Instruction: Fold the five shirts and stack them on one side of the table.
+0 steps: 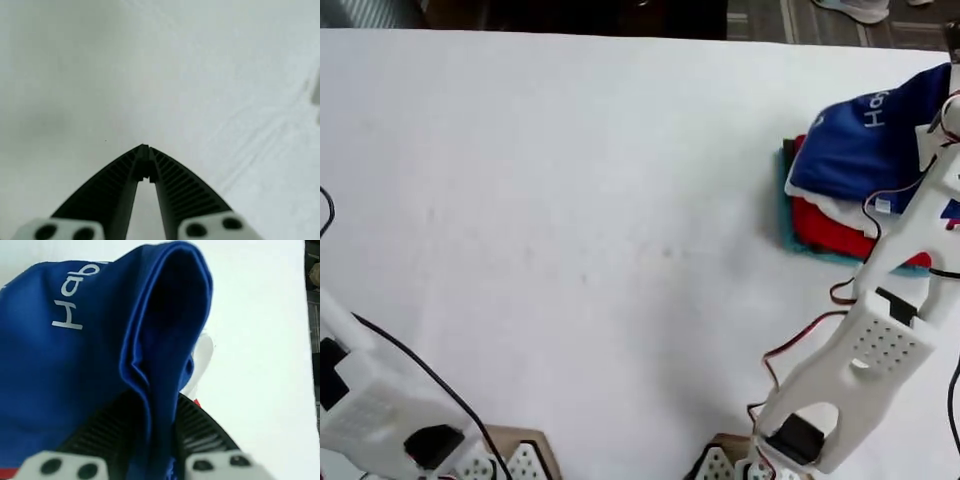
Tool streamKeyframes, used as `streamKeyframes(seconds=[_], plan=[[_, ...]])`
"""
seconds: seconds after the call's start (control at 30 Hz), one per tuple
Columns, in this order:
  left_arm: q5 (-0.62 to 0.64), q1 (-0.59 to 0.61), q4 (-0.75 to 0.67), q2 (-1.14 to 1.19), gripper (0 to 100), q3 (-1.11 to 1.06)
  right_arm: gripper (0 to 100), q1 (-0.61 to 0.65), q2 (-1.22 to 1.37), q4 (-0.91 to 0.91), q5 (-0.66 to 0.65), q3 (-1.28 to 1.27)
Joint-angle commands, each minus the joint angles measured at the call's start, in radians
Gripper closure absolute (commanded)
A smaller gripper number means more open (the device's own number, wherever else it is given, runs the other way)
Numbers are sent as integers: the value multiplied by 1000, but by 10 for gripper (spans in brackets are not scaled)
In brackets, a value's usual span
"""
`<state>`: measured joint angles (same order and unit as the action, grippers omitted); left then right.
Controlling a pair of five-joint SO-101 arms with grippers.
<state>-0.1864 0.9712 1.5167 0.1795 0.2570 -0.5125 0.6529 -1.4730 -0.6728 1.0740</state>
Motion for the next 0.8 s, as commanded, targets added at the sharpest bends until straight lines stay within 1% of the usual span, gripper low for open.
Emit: streamKeyframes(seconds=[0.0,0.13,0.17,0.23,0.3,0.37,0.4,0.47,0.5,0.53,0.57,0.63,0.77], plan=[[8,-11,8,-57,973,44,889,-12,21,16,3,41],[8,-11,8,-57,973,41,731,-25,19,18,64,104],[8,-11,8,-57,973,41,708,-27,12,15,77,141],[8,-11,8,-57,973,39,697,-25,-10,13,129,216],[8,-11,8,-57,973,39,710,-15,-33,-8,207,276],[8,-11,6,-57,973,39,760,30,-44,-64,255,302],[8,-11,6,-57,973,41,812,54,-45,-102,255,304],[8,-11,6,-57,973,41,962,107,-44,-171,259,305],[8,-11,6,-57,973,42,994,124,-41,-191,262,302],[8,-11,6,-57,973,42,958,134,-33,-197,261,293],[8,-11,6,-57,973,44,954,139,-18,-191,259,287],[6,-8,6,-57,973,44,983,133,21,-128,255,284],[2,-3,8,-57,973,42,978,77,130,24,255,279]])
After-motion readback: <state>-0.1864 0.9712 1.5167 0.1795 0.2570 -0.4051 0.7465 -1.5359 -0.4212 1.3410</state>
